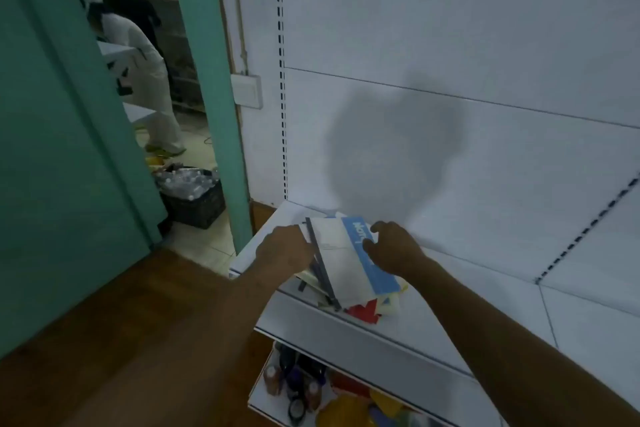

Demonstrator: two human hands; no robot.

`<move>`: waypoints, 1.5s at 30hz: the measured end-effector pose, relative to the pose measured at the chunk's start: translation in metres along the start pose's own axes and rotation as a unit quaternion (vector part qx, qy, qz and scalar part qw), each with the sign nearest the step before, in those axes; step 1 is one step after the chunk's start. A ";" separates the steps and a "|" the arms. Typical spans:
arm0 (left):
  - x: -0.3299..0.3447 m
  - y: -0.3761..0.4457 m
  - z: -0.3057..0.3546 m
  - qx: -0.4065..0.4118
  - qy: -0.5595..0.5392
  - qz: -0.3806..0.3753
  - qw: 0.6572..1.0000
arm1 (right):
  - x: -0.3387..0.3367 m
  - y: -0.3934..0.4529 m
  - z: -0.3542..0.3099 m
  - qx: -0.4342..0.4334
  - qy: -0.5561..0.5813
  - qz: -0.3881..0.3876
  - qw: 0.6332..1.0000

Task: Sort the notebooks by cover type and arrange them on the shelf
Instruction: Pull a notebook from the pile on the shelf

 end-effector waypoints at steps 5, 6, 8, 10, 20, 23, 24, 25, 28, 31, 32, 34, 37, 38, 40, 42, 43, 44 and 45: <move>0.018 0.019 -0.010 -0.067 0.026 0.026 0.997 | 0.029 0.020 0.002 0.063 0.000 -0.009 0.998; 0.021 0.022 -0.010 -0.084 0.046 0.023 0.995 | 0.033 0.021 0.002 0.071 0.005 -0.005 0.997; 0.023 0.027 -0.007 -0.108 0.064 0.033 0.992 | 0.038 0.021 0.000 0.076 0.017 0.020 0.997; 0.026 0.027 -0.001 -0.101 0.067 0.057 0.991 | 0.044 0.020 -0.001 0.064 0.021 0.040 0.997; 0.026 0.011 0.051 -0.071 -0.197 0.102 0.972 | 0.033 0.024 0.022 0.059 0.221 0.058 0.972; 0.029 0.010 0.082 -0.037 -0.258 0.112 0.959 | 0.020 0.026 0.045 0.075 0.297 0.079 0.949; 0.033 0.011 0.092 -0.036 -0.277 0.111 0.954 | 0.015 0.027 0.054 0.079 0.333 0.071 0.937; 0.038 0.011 0.103 -0.036 -0.294 0.108 0.949 | 0.008 0.026 0.064 0.081 0.371 0.062 0.923; 0.061 0.015 0.137 -0.015 -0.303 0.090 0.948 | -0.009 0.018 0.103 0.077 0.416 0.054 0.905; 0.098 0.019 0.171 -0.008 -0.306 0.028 0.952 | -0.020 0.008 0.157 0.100 0.408 0.087 0.903; 0.112 0.020 0.180 -0.010 -0.293 0.007 0.956 | -0.023 0.003 0.176 0.121 0.411 0.101 0.898; 0.144 0.020 0.196 -0.018 -0.257 -0.040 0.965 | -0.024 -0.008 0.214 0.172 0.403 0.119 0.891; 0.191 0.016 0.213 -0.017 -0.194 -0.131 0.972 | -0.019 -0.023 0.259 0.234 0.374 0.116 0.890; 0.205 0.014 0.217 -0.012 -0.184 -0.157 0.970 | -0.016 -0.026 0.268 0.254 0.368 0.113 0.887; 0.230 0.009 0.221 -0.002 -0.173 -0.184 0.968 | -0.006 -0.031 0.281 0.284 0.347 0.098 0.889; 0.249 0.007 0.221 0.001 -0.151 -0.202 0.968 | 0.004 -0.034 0.290 0.296 0.305 0.078 0.902; 0.257 0.007 0.221 0.003 -0.138 -0.211 0.968 | 0.008 -0.035 0.294 0.299 0.282 0.071 0.909; 0.261 0.007 0.220 0.006 -0.127 -0.213 0.969 | 0.011 -0.035 0.297 0.300 0.259 0.066 0.916; 0.265 0.007 0.220 0.009 -0.118 -0.210 0.970 | 0.014 -0.034 0.300 0.301 0.237 0.062 0.922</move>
Point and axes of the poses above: each hand's wrist, its own y-axis towards the middle knuckle, its own x-axis out of the palm, z = x × y, the point moved 1 cm from there along y, towards the middle knuckle, and after that the axes turned 3 degrees about -y, right-handed, at the moved point
